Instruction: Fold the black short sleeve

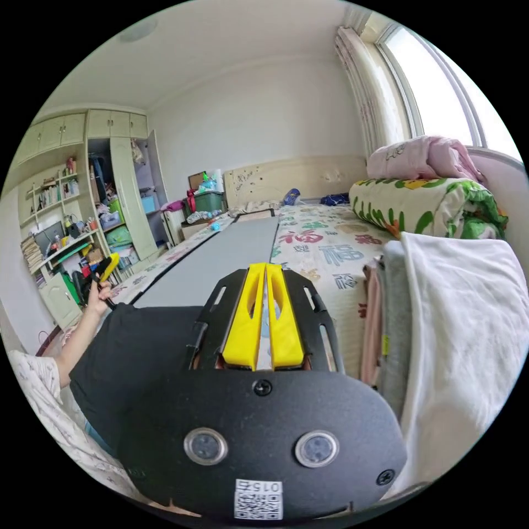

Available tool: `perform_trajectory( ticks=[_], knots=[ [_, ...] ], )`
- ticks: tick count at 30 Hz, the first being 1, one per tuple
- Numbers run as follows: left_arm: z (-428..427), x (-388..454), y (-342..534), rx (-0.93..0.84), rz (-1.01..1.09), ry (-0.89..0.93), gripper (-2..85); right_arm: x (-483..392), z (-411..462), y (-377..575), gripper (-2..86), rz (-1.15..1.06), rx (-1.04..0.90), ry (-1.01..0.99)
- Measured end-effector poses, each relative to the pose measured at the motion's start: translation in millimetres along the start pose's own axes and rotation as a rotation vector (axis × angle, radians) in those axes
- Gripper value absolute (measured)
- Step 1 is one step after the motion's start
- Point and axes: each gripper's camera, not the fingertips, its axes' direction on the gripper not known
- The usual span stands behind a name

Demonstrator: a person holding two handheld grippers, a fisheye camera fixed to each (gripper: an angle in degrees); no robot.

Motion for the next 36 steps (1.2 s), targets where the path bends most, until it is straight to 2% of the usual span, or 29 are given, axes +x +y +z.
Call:
perform_trajectory(
  ticks=[1,3,8,10,13,15,18,19,21,24,29,31,33,34,36],
  knots=[
    [-16.9,-12.5,15.2,0.069,-0.071,0.095,1.0,-9.7,15.3,-4.9,-0.4,-0.012,0.037,-0.045],
    [-26.9,-6.0,35.3,0.043,-0.006,0.202,-0.1,-23.3,45.1,-14.3,-0.4,-0.032,0.060,-0.087],
    [-41.0,32.9,135.4,0.047,-0.075,0.115,-0.8,-48.8,143.2,-49.4,-0.5,-0.098,0.034,-0.178],
    [-51.7,54.2,180.4,0.052,-0.094,0.085,-0.9,-64.8,200.8,-76.7,-0.5,-0.171,0.028,-0.137],
    [-56.1,78.5,237.4,0.045,-0.098,0.060,-0.9,-74.9,272.6,-105.6,-0.5,-0.122,-0.001,-0.075],
    [-39.5,78.1,279.7,-0.028,-0.213,0.062,-0.9,-84.6,308.7,-108.7,-0.6,-0.117,-0.020,-0.073],
    [-26.6,75.1,325.2,-0.082,-0.374,0.363,-0.9,-112.0,346.6,-112.5,-0.9,-0.225,-0.018,0.086],
    [-25.3,77.8,350.1,-0.070,-0.412,0.407,-0.9,-117.0,354.4,-115.9,-0.9,-0.259,-0.028,0.180],
    [-18.2,77.8,399.0,-0.096,-0.576,0.376,-0.9,-113.4,356.3,-119.9,-1.0,-0.265,-0.046,0.249],
    [-6.6,105.6,451.8,-0.119,-0.684,0.494,-0.9,-99.7,348.2,-128.5,-1.0,-0.308,-0.123,0.292],
    [-36.1,161.9,499.1,0.070,-0.711,0.635,-0.8,-65.4,290.5,-166.3,-1.0,-0.273,-0.204,0.398],
    [-43.0,190.1,524.6,0.121,-0.755,0.678,-0.8,-55.4,240.1,-186.5,-1.0,-0.192,-0.209,0.443],
    [-30.3,220.4,540.9,0.077,-0.763,0.766,-0.6,-57.3,193.9,-186.3,-1.0,-0.035,-0.198,0.338],
    [-24.8,238.7,550.4,0.063,-0.770,0.822,-0.4,-74.6,165.6,-175.0,-1.0,-0.045,-0.191,0.232],
    [-28.2,260.3,557.8,0.076,-0.741,0.877,-0.1,-109.5,126.5,-143.8,-1.0,-0.095,-0.138,0.158]
  ],
)
